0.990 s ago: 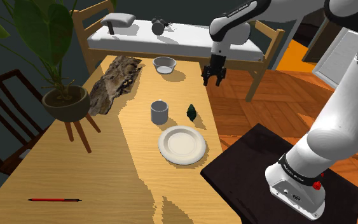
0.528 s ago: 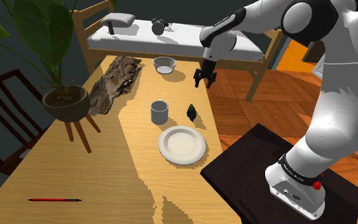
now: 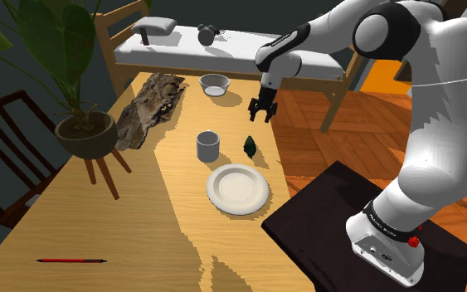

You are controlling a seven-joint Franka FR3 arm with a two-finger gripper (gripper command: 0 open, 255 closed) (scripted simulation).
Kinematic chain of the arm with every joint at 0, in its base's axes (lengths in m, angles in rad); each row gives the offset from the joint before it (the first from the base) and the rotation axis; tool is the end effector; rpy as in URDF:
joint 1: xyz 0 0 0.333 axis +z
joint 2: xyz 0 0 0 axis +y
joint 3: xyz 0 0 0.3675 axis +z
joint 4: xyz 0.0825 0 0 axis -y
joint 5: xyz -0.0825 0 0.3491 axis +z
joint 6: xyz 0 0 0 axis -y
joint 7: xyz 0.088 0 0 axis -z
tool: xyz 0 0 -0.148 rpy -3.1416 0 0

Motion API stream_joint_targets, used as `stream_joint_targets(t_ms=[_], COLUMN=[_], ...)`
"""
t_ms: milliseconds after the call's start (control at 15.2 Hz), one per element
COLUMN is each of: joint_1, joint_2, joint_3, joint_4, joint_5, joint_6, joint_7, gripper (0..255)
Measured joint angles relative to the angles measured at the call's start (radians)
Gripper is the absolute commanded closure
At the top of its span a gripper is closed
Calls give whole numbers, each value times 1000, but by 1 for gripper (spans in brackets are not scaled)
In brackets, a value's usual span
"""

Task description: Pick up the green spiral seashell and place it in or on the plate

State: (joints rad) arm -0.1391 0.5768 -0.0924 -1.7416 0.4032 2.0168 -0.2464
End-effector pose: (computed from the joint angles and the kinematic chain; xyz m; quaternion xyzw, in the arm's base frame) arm 0.6197 -0.1019 0.2568 -0.9743 0.1015 0.1071 0.1704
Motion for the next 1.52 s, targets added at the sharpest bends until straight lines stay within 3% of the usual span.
stream_joint_targets(t_ms=[462,528,1122,1188,1320,1518], joint_1=[3,3,3,3,16,94], joint_2=[6,6,6,6,-8,-61], joint_3=[3,3,3,3,1,-7], joint_4=[-10,-10,-10,-10,-40,-176], joint_5=[4,4,4,4,4,-2], joint_6=[17,17,17,17,44,192], joint_7=[-3,-3,-3,-3,15,123], gripper=[0,255,255,0,0,0])
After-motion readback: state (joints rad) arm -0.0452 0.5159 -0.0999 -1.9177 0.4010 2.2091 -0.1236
